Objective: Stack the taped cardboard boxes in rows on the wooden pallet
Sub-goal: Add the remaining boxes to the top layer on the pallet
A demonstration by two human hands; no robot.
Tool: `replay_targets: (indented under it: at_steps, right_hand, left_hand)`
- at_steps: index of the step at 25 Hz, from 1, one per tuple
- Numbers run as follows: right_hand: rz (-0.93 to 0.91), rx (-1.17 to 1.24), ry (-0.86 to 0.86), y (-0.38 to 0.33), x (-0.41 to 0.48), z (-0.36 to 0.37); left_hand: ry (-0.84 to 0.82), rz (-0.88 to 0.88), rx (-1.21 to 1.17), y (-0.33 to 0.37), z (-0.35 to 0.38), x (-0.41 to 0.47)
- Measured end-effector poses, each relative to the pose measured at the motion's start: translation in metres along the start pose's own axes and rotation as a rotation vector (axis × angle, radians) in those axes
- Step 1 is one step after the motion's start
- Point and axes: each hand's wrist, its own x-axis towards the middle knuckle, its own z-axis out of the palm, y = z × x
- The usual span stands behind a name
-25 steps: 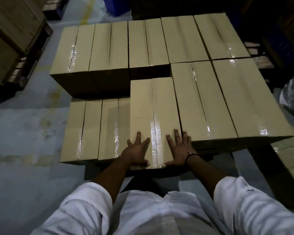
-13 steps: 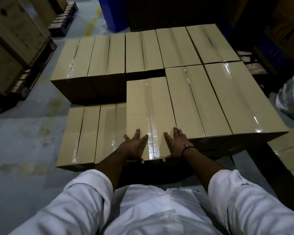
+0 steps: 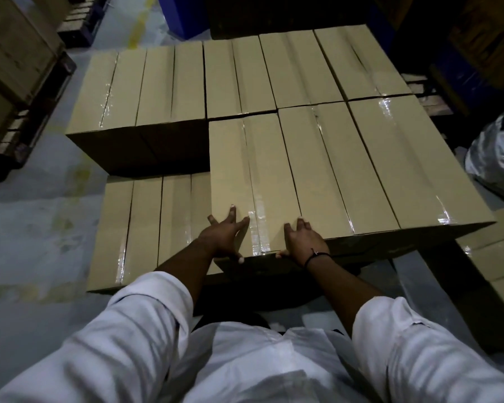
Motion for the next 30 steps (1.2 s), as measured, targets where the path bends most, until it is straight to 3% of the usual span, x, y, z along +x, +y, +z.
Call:
replay_targets:
  at_steps: [13, 30]
  right_hand:
    - [-0.117, -0.190, -0.023, 0.014, 0.001, -0.015]
    - [-0.067, -0.151, -0.058, 0.011, 0.010, -0.017]
  left_hand:
    - [-0.042, -0.003, 0.049, 0.002, -0.010, 0.002]
    - [0.013, 0.039, 0.158, 0.006, -0.018, -0.009]
